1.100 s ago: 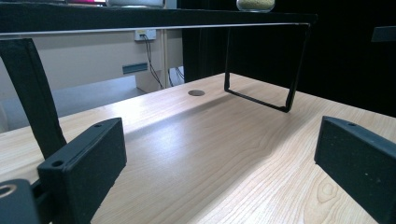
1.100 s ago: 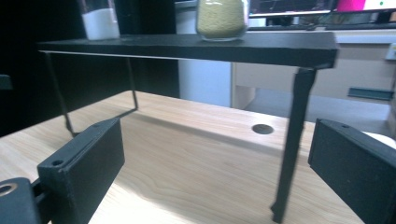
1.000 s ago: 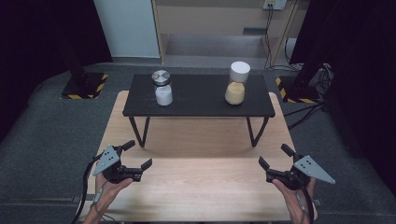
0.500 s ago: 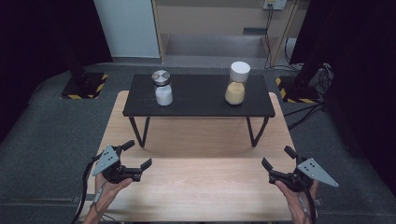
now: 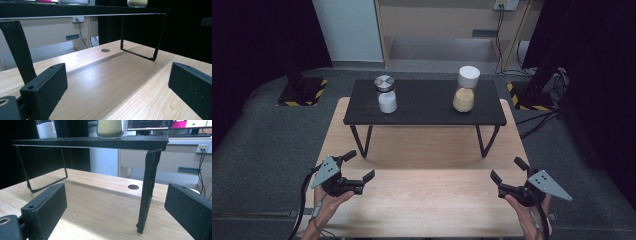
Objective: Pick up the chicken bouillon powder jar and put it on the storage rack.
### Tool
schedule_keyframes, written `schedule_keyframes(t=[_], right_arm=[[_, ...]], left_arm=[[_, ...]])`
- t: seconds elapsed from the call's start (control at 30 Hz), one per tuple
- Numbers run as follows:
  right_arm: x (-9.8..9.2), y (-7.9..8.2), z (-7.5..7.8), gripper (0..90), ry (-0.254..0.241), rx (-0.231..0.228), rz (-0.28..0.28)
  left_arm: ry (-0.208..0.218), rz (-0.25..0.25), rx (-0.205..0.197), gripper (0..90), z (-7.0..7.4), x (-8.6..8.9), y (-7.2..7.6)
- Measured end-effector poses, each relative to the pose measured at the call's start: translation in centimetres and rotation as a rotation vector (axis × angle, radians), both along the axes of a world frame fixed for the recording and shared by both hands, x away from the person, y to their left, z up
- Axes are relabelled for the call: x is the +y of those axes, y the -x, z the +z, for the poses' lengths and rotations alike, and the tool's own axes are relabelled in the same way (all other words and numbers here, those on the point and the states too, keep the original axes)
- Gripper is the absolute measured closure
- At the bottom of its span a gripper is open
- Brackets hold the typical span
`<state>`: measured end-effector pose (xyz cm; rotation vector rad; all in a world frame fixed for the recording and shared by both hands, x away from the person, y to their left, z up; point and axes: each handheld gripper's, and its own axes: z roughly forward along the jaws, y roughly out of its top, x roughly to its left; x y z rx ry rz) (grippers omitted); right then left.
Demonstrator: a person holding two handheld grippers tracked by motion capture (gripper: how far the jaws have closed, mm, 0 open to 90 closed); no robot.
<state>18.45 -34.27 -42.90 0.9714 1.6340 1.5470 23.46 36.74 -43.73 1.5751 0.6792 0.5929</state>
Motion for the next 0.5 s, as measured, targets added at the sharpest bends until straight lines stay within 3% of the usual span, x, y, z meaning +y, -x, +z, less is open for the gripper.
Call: schedule_keyframes(t=[0.5], right_arm=[[0.15, 0.03, 0.02, 4.5, 0.003, 0.000, 0.009]], left_arm=[[-0.001, -0.001, -0.004, 0.9, 0.03, -0.06, -0.02]])
